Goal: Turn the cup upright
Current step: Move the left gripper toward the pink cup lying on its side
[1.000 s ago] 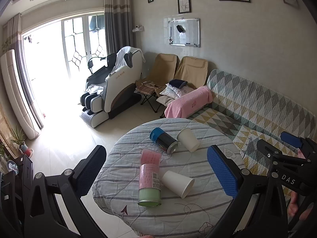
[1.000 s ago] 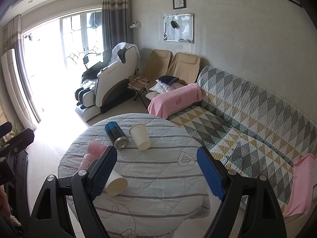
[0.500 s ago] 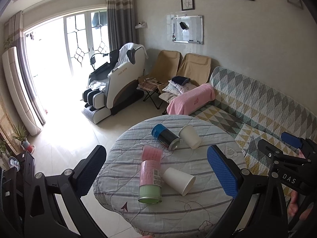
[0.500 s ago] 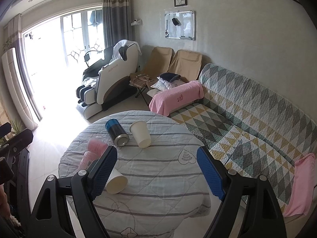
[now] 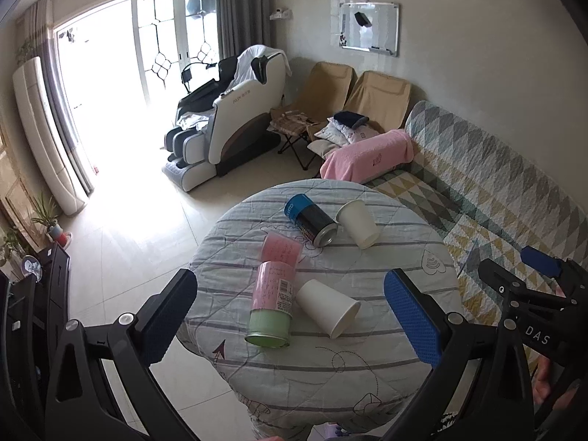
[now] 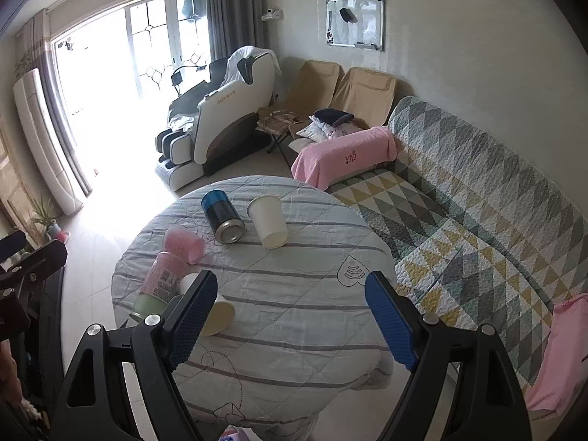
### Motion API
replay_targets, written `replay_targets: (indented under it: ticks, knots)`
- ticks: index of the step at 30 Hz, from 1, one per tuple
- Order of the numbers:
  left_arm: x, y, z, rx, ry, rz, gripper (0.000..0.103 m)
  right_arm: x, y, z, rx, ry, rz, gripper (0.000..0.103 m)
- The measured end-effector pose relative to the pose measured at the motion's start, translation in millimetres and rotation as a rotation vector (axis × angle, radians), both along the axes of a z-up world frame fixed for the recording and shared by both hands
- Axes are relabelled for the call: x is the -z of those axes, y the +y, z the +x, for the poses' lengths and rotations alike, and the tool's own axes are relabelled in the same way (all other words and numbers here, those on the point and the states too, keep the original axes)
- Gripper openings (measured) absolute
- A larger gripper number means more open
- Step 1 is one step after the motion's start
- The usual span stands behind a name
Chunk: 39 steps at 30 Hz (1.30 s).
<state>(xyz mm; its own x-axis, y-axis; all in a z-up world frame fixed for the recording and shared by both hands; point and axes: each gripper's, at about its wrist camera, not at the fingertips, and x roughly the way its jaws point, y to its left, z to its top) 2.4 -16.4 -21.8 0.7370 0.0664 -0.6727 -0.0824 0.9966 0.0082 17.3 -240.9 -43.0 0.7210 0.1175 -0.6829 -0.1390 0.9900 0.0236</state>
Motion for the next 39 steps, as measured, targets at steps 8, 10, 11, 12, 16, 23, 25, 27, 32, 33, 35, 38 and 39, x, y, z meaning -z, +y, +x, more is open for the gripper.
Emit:
replay_targets:
  ticks: [8,10,11,12,16,23,25,27,32,33,35,38,39]
  knots:
    - [12.7,-20.7,8.6,-0.061,0.061,-0.029,0.103,17.4,-16.1,10.4,-0.071,0.079,-0.026,0.084]
    - [18.8,-27.4,7.4,-0.068,0.081,-0.029,0.103,22.1,-19.8,10.7,-0.088,0.100,-0.028,0.084]
    - [21.9,-30.6,7.2,-0.070,0.096,-0.026,0.103,25.3,-20.9,10.5,-0.098,0.112,-0.028,0.084]
    - [25.2,-33.5,7.4,-0.073,0.113,-0.025,0.103,28.2,-21.6,10.9,-0.109,0.128,-0.028,0.084]
    - [34.6,-37.2,8.0,-0.093,0.159,-0.029,0.103,41.8,-20.9,12.6,-0.145,0.187,-0.030,0.084]
    - [48.1,-27.3,15.9,-0.121,0.209,-0.040,0.103,55.2,-13.5,18.7,-0.173,0.246,-0.032,0.084]
    - [51.0,-22.6,20.6,-0.123,0.218,-0.044,0.103,57.6,-8.9,23.6,-0.178,0.259,-0.036,0.084]
    - [53.3,-15.6,27.1,-0.127,0.225,-0.048,0.103,59.2,-4.0,30.5,-0.186,0.274,-0.038,0.084]
    - [62.6,6.3,54.9,-0.125,0.243,-0.061,0.103,62.4,16.0,53.1,-0.197,0.281,-0.057,0.084]
    - [65.2,12.1,62.4,-0.125,0.246,-0.065,0.103,62.8,21.1,59.6,-0.202,0.280,-0.060,0.084]
    - [70.5,24.8,79.0,-0.124,0.263,-0.076,0.103,64.0,34.3,72.7,-0.218,0.279,-0.069,0.084]
    - [78.1,42.4,101.7,-0.119,0.285,-0.087,0.103,65.4,58.3,96.6,-0.250,0.279,-0.088,0.084]
    - [81.0,48.6,109.4,-0.120,0.294,-0.092,0.103,66.0,66.7,104.6,-0.260,0.278,-0.094,0.084]
